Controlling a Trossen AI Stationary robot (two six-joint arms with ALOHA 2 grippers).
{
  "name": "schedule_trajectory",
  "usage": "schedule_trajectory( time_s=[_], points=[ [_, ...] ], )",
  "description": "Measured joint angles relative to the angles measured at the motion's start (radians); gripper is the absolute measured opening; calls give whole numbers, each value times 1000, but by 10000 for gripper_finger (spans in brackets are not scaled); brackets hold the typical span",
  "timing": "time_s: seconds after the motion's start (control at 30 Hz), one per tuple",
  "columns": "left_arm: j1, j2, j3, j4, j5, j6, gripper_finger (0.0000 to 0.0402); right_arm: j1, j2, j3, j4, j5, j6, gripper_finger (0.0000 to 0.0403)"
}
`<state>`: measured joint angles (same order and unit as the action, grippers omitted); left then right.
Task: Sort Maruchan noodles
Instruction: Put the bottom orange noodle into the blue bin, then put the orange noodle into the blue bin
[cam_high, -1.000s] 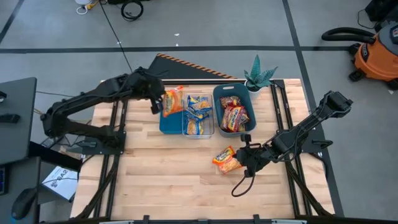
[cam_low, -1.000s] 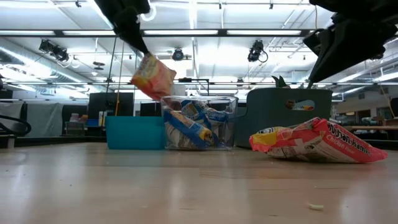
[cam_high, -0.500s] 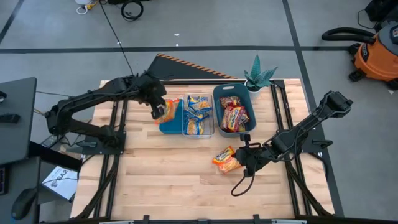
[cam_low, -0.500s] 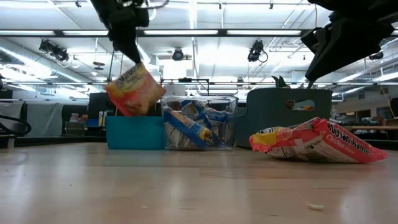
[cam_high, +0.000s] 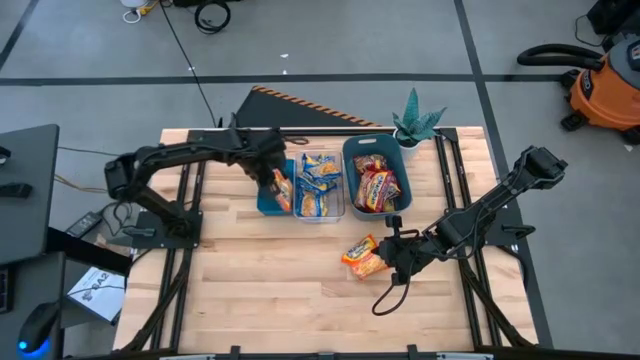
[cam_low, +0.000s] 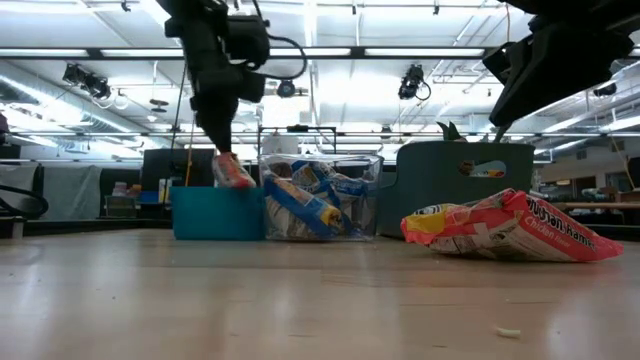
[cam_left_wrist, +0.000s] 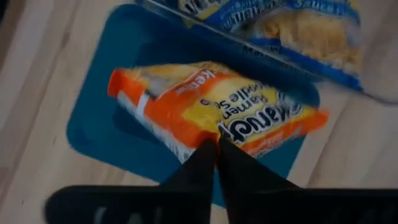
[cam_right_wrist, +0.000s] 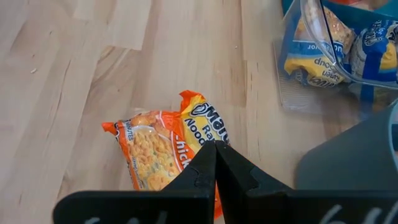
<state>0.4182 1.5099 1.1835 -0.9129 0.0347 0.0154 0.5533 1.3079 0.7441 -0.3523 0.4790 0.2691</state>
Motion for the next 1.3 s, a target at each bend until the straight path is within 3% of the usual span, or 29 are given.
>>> schedule_trajectory(
  time_s=[0.1, 0.33, 0.5, 0.73, 0.9, 1.03, 1.2, 1.3],
  points=[
    [-12, 29, 1, -3, -22, 61, 70, 1, 0, 0, 0, -2, 0, 11],
    [-15, 36, 4, -114, -341, 148, 158, 2, 0, 0, 0, -7, -5, 11],
    [-54, 15, 70, -153, -329, 197, 165, -3, 0, 0, 0, -2, -26, 11],
    [-73, 6, 83, -182, -195, 259, 149, -5, 0, 0, 30, -2, -38, 11],
    [-34, 9, 15, -155, -63, 259, 142, -5, 0, 0, 39, -2, -41, 11],
    [-7, 9, -54, -67, -133, 266, 141, -5, 0, 0, 46, -2, -44, 11],
    [7, 9, -133, 140, -143, 285, 141, -11, 0, 0, 50, 0, -52, 11],
    [9, 19, -161, 190, -256, 312, 141, -10, 0, 0, 53, -1, -52, 11]
  ],
)
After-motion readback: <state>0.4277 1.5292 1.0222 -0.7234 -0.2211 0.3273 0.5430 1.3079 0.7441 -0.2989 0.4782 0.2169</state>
